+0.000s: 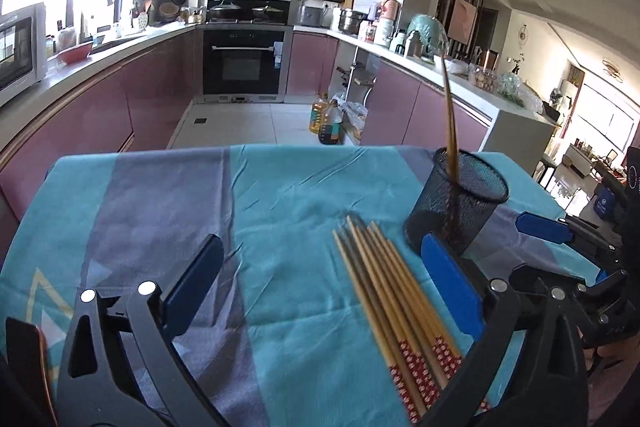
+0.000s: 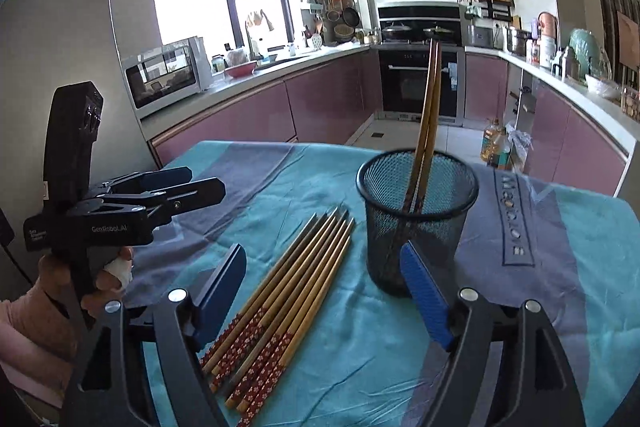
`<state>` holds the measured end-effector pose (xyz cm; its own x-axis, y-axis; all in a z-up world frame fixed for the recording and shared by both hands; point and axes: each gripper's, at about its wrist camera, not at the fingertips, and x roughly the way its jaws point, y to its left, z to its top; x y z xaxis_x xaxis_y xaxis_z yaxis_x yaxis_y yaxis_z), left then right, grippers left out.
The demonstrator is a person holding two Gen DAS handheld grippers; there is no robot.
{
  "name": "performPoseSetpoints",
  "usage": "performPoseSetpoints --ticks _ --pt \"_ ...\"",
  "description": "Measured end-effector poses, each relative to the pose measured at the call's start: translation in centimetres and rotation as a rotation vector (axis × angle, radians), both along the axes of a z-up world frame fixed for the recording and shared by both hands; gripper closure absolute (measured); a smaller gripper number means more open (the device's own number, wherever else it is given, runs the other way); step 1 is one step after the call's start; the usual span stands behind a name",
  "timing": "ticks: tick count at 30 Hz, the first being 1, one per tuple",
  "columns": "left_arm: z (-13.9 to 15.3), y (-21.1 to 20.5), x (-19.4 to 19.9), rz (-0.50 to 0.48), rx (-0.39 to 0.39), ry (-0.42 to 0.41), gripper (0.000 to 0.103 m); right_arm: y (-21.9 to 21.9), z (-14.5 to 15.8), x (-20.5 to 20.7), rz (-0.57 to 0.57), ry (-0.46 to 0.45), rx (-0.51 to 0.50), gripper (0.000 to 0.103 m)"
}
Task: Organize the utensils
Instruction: 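Move both open grippers back over the remaining chopsticks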
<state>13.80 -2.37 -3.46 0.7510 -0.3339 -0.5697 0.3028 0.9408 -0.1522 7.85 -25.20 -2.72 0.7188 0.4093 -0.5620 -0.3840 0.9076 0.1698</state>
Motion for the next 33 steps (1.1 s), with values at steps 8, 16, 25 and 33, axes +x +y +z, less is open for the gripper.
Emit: performPoseSetpoints --ticks 8,16,25,33 --pt "-3.3 0.0 -0.8 -0.013 0.074 0.102 0.006 1.4 -4.0 0.5 -0.041 0.132 -0.027 0.033" --pt "-4.9 -2.3 -0.4 -0.065 0.150 0.163 0.009 1.8 -5.3 1.0 -0.077 0.187 -0.050 0.051" --pt "-6.5 -3.2 0.5 -0.072 0.192 0.219 0.021 2.5 -6.2 1.8 -0.080 0.229 -0.079 0.059" --pt "-6.9 -3.4 0.8 -0.082 0.196 0.231 0.023 2.5 -6.3 2.2 -0.083 0.242 -0.089 0.064"
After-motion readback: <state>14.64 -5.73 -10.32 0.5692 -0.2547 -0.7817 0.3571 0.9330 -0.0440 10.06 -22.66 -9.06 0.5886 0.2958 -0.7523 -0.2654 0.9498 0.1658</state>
